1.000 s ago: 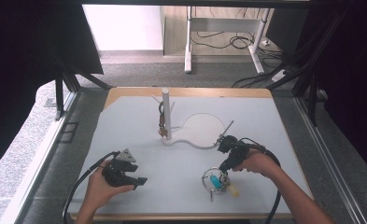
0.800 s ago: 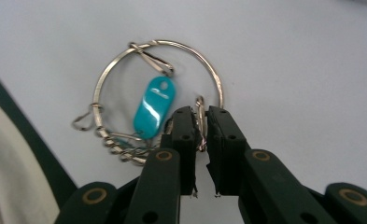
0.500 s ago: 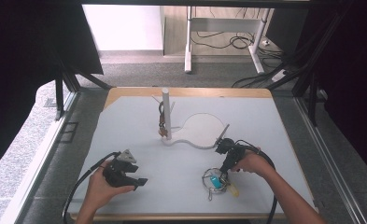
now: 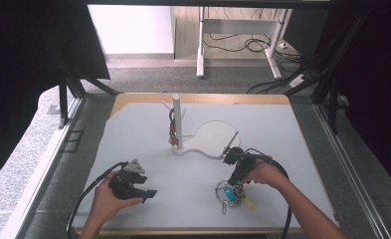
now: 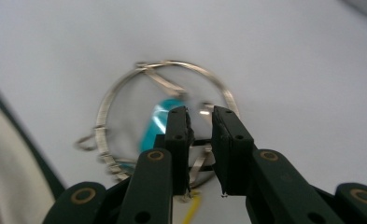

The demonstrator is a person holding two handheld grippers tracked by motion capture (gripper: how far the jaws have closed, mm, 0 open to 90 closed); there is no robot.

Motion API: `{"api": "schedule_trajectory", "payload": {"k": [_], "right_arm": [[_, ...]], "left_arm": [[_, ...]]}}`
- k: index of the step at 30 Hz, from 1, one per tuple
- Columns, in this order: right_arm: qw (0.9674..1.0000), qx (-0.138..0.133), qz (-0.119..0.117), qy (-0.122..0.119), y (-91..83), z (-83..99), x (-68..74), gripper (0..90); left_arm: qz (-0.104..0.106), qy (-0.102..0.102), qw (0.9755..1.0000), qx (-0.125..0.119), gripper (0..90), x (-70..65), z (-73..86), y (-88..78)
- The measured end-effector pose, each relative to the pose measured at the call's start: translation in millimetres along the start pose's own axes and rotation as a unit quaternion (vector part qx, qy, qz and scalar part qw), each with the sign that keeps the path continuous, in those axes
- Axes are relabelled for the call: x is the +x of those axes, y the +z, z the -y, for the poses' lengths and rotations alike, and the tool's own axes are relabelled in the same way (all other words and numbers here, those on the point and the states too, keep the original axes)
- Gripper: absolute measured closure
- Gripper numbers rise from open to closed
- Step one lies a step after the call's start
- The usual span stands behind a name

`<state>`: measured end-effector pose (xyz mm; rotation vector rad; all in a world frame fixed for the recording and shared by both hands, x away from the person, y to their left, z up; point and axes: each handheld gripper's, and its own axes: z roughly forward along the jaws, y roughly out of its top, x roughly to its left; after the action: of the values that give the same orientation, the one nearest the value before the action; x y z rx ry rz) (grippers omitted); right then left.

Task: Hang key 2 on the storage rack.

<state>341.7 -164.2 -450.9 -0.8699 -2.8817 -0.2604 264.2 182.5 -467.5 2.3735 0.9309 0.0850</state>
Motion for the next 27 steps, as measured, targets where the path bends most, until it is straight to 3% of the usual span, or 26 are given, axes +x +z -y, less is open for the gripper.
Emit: {"api": "schedule_trajectory", "payload": {"k": [6, 10, 23, 27], "right_arm": [[0.9992, 0.012, -0.020, -0.032, 8.9, -12.0, 25.8, 73.5], [0.9984, 0.030, -0.022, -0.042, 22.5, -17.0, 32.2, 71.8], [0.9978, 0.054, -0.030, -0.024, 34.3, -16.8, 35.9, 66.6], [0.9980, 0.050, -0.031, -0.022, 34.1, -17.7, 36.8, 65.5]], "left_arm": [[0.001, 0.000, 1.0000, -0.001, 36.7, -1.2, 0.1, -0.6], [0.000, -0.003, 1.0000, -0.007, 36.7, -1.1, 0.5, -3.0], [0.000, -0.001, 1.0000, -0.005, 36.8, -1.0, 0.3, -2.7], [0.000, -0.002, 1.0000, -0.006, 36.7, -1.0, 0.3, -2.7]]}}
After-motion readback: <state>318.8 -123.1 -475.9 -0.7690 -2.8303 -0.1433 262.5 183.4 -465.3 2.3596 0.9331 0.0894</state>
